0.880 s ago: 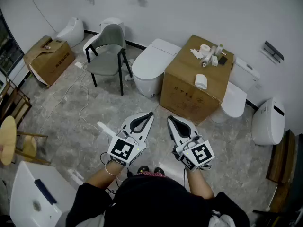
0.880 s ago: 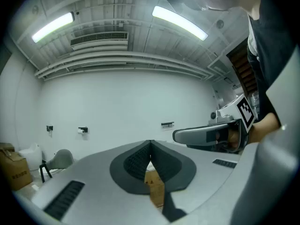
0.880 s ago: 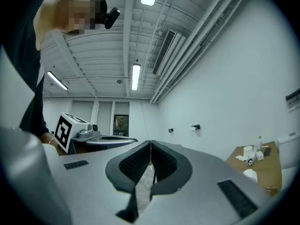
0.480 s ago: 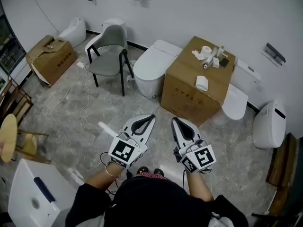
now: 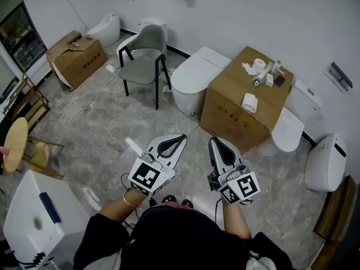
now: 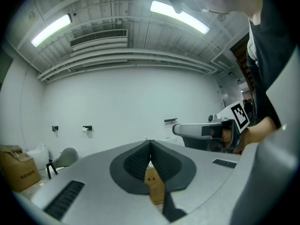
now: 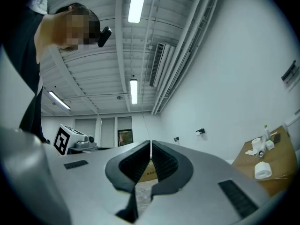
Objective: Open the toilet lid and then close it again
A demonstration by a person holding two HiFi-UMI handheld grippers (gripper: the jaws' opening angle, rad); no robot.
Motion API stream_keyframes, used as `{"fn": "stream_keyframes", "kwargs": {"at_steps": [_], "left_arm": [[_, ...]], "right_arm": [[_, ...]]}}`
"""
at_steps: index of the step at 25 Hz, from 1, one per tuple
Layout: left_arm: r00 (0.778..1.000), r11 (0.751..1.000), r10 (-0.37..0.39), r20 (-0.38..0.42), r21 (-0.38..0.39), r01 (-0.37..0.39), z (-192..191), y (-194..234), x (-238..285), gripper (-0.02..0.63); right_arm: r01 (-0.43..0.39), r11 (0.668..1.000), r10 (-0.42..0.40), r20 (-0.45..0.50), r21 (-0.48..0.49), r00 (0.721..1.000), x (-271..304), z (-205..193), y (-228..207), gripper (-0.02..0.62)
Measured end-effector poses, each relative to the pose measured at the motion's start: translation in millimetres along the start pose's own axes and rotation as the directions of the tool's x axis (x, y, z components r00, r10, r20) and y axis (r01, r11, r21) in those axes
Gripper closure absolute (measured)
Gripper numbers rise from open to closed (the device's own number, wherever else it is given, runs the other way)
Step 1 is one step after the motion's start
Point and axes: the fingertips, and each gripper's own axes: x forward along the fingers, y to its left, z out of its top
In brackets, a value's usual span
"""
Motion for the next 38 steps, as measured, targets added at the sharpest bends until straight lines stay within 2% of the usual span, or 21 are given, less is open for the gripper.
{"fn": "stream_keyframes", "kwargs": {"at_steps": [9, 13, 15, 21, 25, 28, 34, 38], "left_arm": [[0.998, 0.997, 0.069, -0.011, -0.013, -0.07, -5.2, -9.6, -0.1, 0.603], [0.994, 0.994, 0.11, -0.024, 0.019, -0.11, -3.7, 0.0, -2.5, 0.601], [0.993, 0.993, 0.117, -0.021, 0.011, -0.117, -3.6, 6.9, -1.8, 0.603], [0.998, 0.996, 0.066, -0.02, -0.054, -0.067, -18.6, 28.7, 16.7, 0.601], [0.999, 0.998, 0.046, -0.004, -0.037, -0.046, -20.0, 55.1, 31.5, 0.601], [0.999, 0.998, 0.039, 0.011, -0.052, -0.038, -21.6, 79.5, 35.0, 0.601], [1.0, 0.997, 0.025, -0.009, -0.072, -0.026, -38.5, 127.5, 46.9, 0.601], [1.0, 0.999, -0.004, -0.009, -0.04, 0.004, -45.4, 148.7, 55.5, 0.603]], "right_arm": [[-0.054, 0.998, 0.055, -0.04, 0.03, 0.998, -17.4, -14.4, -16.3, 0.574], [-0.081, 0.996, 0.083, -0.067, 0.032, 0.994, -13.2, -20.4, -20.5, 0.574], [-0.089, 0.995, 0.091, -0.071, 0.037, 0.993, -7.5, -21.9, -21.7, 0.574], [-0.1, 0.995, 0.102, -0.093, 0.03, 0.99, 14.8, -32.2, -27.4, 0.574], [-0.05, 0.998, 0.052, -0.09, 0.026, 0.995, 37.3, -36.9, -45.0, 0.574], [-0.037, 0.999, 0.04, -0.087, 0.034, 0.995, 58.8, -42.0, -48.7, 0.574], [-0.009, 0.999, 0.013, -0.096, 0.035, 0.995, 103.5, -56.4, -60.9, 0.574], [0.003, 0.999, 0.0, -0.111, 0.034, 0.994, 127.4, -68.7, -68.4, 0.574]]}}
